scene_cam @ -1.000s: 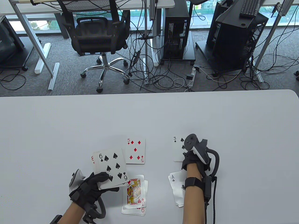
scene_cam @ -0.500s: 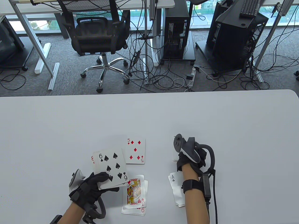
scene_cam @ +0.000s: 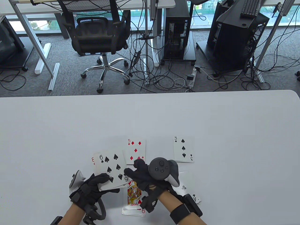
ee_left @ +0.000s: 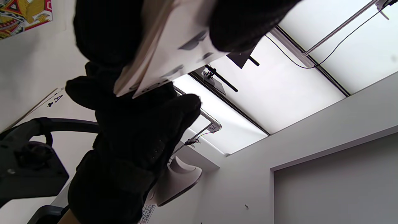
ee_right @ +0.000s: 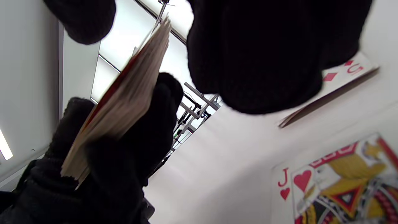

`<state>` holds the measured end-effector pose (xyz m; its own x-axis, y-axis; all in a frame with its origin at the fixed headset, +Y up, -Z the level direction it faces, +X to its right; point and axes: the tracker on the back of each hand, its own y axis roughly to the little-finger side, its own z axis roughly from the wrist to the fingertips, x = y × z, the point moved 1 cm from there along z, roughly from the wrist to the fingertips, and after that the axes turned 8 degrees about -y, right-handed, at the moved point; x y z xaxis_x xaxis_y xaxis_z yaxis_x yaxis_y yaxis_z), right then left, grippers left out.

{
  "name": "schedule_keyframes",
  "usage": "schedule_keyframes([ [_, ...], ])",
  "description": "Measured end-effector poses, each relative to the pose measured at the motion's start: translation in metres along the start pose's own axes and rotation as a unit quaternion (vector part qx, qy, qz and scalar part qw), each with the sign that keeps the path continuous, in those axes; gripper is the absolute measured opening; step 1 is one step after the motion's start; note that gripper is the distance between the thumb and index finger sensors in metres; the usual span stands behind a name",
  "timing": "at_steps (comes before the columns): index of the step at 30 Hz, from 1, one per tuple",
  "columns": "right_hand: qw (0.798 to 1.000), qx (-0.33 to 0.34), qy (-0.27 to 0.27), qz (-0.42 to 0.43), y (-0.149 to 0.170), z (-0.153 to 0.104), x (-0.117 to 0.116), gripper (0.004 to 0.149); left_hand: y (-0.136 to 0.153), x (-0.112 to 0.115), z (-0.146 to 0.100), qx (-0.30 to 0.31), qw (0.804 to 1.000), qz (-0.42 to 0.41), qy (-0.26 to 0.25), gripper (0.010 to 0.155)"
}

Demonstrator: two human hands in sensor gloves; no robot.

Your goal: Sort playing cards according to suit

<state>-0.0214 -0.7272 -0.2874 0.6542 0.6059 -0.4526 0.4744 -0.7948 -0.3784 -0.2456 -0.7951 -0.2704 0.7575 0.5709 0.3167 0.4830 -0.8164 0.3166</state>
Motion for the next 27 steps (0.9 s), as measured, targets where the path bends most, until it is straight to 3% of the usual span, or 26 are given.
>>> schedule_keyframes([
  [3,1.000,0.005,0.013,-0.022,-0.002,0.000,-0.008,0.079,0.000,0.000,0.000,-0.001,1.000,0.000,0.001,0.063],
  [8,0.998,0.008,0.069,-0.012,0.001,-0.002,-0.009,0.057,0.001,0.001,0.000,-0.006,1.000,0.014,0.006,0.064],
  [15,0.997,-0.001,0.080,0.011,0.006,-0.004,-0.005,0.042,0.003,0.001,0.000,-0.011,1.000,0.016,0.007,0.064],
  [21,0.995,0.000,0.093,0.042,0.015,-0.005,0.017,0.039,0.003,0.002,0.001,-0.004,1.000,0.002,0.012,0.063],
  [24,0.987,-0.002,0.112,0.114,0.027,-0.008,0.039,0.038,0.002,0.003,0.001,0.001,1.000,-0.007,0.014,0.063],
  [27,0.982,-0.017,0.149,0.114,0.036,-0.013,0.067,0.038,0.002,0.003,0.001,0.002,1.000,-0.004,0.012,0.063],
])
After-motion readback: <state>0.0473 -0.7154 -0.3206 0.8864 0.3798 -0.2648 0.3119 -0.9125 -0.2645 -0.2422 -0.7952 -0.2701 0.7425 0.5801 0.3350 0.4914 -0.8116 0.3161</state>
